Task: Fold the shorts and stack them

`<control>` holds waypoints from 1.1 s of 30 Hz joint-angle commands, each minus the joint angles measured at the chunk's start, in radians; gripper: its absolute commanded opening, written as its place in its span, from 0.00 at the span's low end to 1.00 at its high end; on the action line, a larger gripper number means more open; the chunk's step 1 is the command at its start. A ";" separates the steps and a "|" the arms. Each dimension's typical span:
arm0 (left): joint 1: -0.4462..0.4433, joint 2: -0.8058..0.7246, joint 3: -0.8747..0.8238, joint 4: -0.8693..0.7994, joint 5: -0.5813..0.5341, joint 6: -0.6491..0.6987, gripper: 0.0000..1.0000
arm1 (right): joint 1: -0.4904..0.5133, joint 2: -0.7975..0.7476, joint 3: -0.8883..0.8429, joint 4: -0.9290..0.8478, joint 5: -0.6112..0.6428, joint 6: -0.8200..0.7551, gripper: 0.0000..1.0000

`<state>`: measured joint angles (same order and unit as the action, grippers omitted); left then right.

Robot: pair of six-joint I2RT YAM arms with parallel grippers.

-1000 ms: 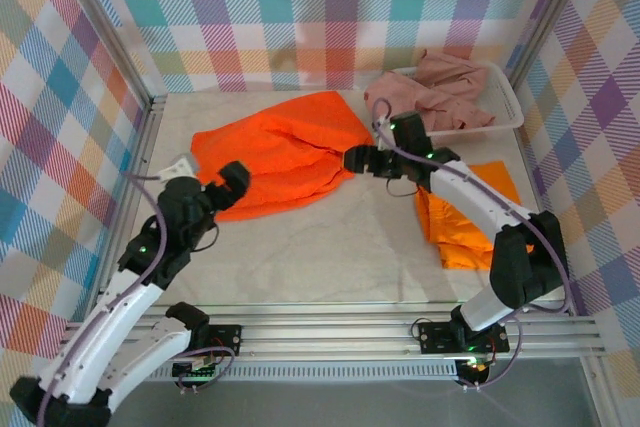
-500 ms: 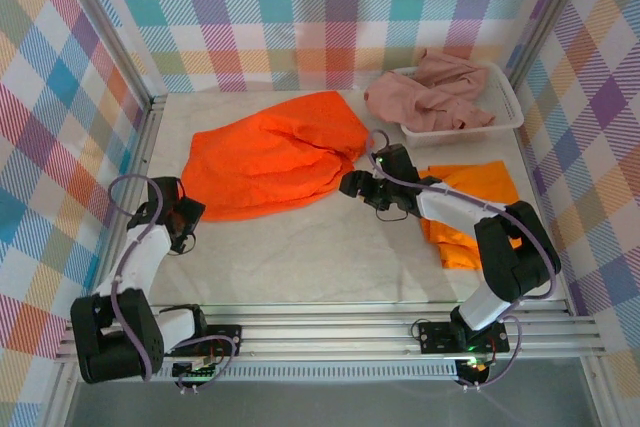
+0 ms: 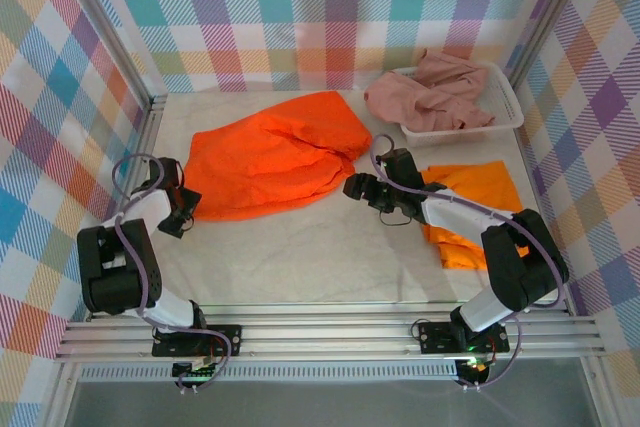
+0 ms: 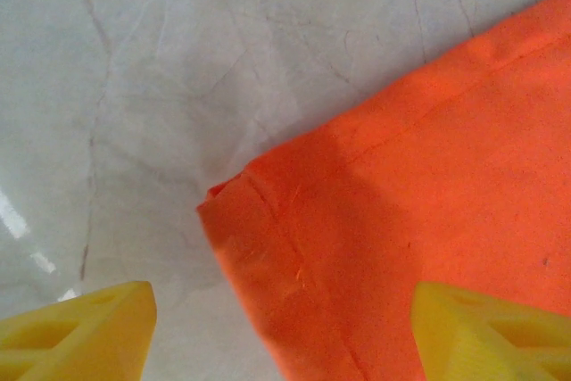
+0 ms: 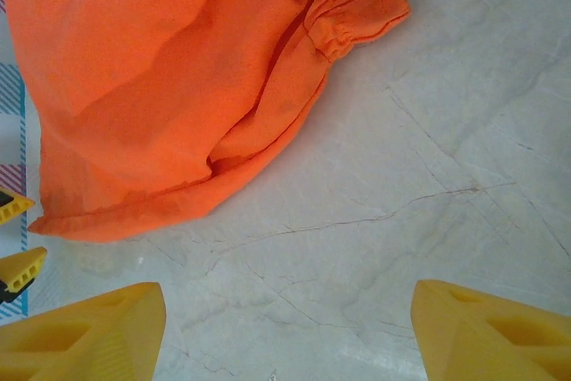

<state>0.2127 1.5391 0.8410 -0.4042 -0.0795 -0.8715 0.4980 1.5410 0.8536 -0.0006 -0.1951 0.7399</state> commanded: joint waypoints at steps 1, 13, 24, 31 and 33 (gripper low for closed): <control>0.013 0.057 0.053 -0.023 -0.016 0.009 0.73 | -0.002 -0.026 -0.005 0.001 0.006 -0.028 0.73; 0.013 0.201 0.129 -0.047 -0.004 0.019 0.61 | -0.012 0.006 0.023 -0.023 0.020 -0.009 0.75; 0.022 0.211 0.174 -0.018 0.084 0.061 0.00 | -0.029 0.108 0.121 -0.033 0.012 0.075 0.72; 0.023 -0.002 0.167 -0.082 0.116 0.065 0.00 | -0.053 0.206 0.119 0.098 -0.016 0.305 0.65; 0.023 -0.073 0.153 -0.098 0.112 0.059 0.00 | -0.053 0.241 0.120 0.152 -0.022 0.367 0.62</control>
<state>0.2382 1.5845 0.9974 -0.5167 0.0044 -0.8177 0.4511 1.7412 0.9646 0.0536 -0.1986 0.9707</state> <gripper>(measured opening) 0.050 0.634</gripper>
